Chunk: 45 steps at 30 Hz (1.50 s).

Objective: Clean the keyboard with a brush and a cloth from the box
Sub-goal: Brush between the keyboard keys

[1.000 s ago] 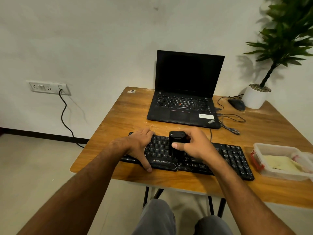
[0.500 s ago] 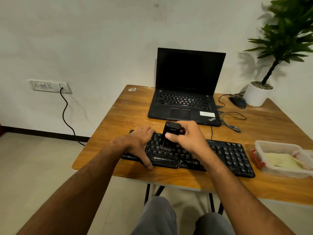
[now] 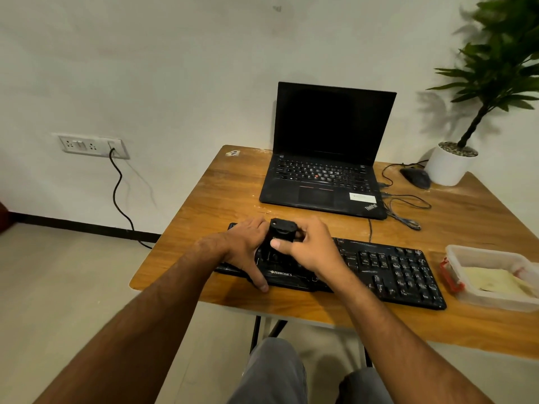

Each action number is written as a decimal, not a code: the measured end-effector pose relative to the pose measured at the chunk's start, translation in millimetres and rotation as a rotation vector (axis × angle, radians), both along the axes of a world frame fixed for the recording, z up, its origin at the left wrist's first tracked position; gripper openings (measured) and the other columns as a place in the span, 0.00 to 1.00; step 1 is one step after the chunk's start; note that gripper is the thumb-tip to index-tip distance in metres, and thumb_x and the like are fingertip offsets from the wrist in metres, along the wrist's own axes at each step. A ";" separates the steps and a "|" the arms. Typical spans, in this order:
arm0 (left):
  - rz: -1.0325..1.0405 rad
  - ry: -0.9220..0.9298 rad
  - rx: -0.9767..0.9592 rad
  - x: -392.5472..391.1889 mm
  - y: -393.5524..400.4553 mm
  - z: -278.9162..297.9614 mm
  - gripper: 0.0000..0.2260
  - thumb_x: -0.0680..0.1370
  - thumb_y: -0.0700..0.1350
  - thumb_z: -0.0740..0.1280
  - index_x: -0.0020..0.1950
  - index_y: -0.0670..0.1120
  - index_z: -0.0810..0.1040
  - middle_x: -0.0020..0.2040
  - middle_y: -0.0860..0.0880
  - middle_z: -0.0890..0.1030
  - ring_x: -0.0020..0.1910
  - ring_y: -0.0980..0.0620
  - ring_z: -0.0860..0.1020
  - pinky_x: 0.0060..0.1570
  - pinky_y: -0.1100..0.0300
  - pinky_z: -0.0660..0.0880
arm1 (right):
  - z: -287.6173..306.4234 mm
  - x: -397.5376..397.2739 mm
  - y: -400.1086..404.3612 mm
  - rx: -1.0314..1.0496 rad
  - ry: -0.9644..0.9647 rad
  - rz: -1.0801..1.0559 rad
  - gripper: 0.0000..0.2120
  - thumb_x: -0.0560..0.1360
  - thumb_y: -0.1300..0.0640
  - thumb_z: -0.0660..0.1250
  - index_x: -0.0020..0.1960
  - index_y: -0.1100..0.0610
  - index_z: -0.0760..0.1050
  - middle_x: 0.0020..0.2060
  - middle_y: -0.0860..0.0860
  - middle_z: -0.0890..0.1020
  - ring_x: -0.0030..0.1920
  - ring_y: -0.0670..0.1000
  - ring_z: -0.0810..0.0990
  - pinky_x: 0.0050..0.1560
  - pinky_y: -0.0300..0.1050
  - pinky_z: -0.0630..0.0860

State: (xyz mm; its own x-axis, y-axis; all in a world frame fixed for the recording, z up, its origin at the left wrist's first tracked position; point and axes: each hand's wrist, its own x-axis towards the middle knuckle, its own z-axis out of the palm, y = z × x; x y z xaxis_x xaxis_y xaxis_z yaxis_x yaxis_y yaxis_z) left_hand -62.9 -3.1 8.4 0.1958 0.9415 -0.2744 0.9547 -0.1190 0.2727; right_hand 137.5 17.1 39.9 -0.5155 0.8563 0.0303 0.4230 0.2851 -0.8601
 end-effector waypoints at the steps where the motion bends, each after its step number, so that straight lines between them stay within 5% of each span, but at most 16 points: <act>1: -0.001 -0.002 -0.005 -0.2 -0.3 0.3 0.56 0.54 0.70 0.81 0.76 0.53 0.64 0.66 0.54 0.65 0.67 0.53 0.64 0.73 0.46 0.68 | -0.7 -0.8 -2.9 0.016 -0.052 0.022 0.08 0.68 0.55 0.80 0.44 0.49 0.83 0.40 0.46 0.85 0.42 0.46 0.82 0.42 0.42 0.76; 4: 0.012 -0.015 -0.018 -0.2 -0.1 -0.2 0.56 0.55 0.68 0.83 0.77 0.53 0.63 0.67 0.54 0.64 0.68 0.52 0.63 0.74 0.46 0.67 | 5.6 3.3 1.2 0.005 -0.099 0.070 0.08 0.68 0.55 0.80 0.41 0.49 0.82 0.37 0.46 0.84 0.41 0.48 0.83 0.43 0.47 0.79; 9: 0.013 -0.028 -0.008 -0.6 0.3 -0.3 0.61 0.51 0.74 0.78 0.78 0.53 0.61 0.70 0.54 0.65 0.70 0.52 0.63 0.75 0.44 0.67 | 6.4 -3.5 3.7 -0.016 0.032 -0.024 0.11 0.68 0.56 0.80 0.50 0.51 0.85 0.41 0.47 0.87 0.45 0.47 0.85 0.49 0.49 0.82; 15: 0.020 -0.008 -0.012 0.7 -0.8 0.8 0.55 0.55 0.69 0.82 0.74 0.53 0.62 0.65 0.56 0.64 0.66 0.53 0.64 0.72 0.45 0.69 | 4.2 5.6 1.4 0.044 -0.185 0.037 0.09 0.68 0.53 0.80 0.45 0.50 0.82 0.41 0.47 0.84 0.45 0.50 0.82 0.48 0.50 0.80; 19: 0.022 -0.024 -0.005 1.9 -2.0 1.2 0.56 0.58 0.65 0.84 0.78 0.52 0.59 0.69 0.54 0.64 0.70 0.52 0.63 0.74 0.45 0.67 | 17.2 18.1 10.4 0.044 -0.282 0.021 0.13 0.68 0.52 0.80 0.50 0.51 0.83 0.43 0.48 0.85 0.48 0.50 0.83 0.52 0.53 0.81; 23: 0.026 -0.028 -0.010 -0.2 -0.4 0.6 0.55 0.57 0.66 0.84 0.76 0.54 0.60 0.67 0.56 0.63 0.68 0.53 0.64 0.73 0.44 0.68 | 25.6 12.0 11.9 0.032 -0.106 -0.001 0.13 0.69 0.54 0.80 0.52 0.50 0.84 0.43 0.45 0.86 0.48 0.47 0.84 0.53 0.51 0.81; 32: 0.024 -0.039 -0.023 -0.2 0.3 -1.6 0.58 0.57 0.66 0.85 0.78 0.54 0.58 0.71 0.54 0.63 0.70 0.52 0.63 0.75 0.44 0.67 | 20.0 40.3 18.6 0.029 -0.279 -0.007 0.13 0.69 0.54 0.80 0.52 0.53 0.83 0.43 0.48 0.85 0.48 0.50 0.83 0.52 0.52 0.81; 38: 0.013 -0.041 -0.015 -1.4 0.3 -1.5 0.57 0.57 0.66 0.84 0.78 0.54 0.58 0.69 0.55 0.63 0.69 0.53 0.63 0.74 0.44 0.67 | 21.7 30.2 11.8 0.011 -0.102 -0.011 0.12 0.69 0.56 0.80 0.51 0.51 0.84 0.44 0.46 0.86 0.48 0.48 0.84 0.51 0.48 0.81; 45: 0.017 -0.034 -0.017 -0.5 0.0 -1.3 0.58 0.57 0.66 0.85 0.78 0.53 0.58 0.71 0.54 0.63 0.70 0.53 0.63 0.75 0.44 0.66 | 20.6 55.3 16.7 0.048 -0.291 -0.011 0.14 0.69 0.54 0.80 0.54 0.52 0.84 0.45 0.47 0.85 0.49 0.49 0.83 0.54 0.52 0.80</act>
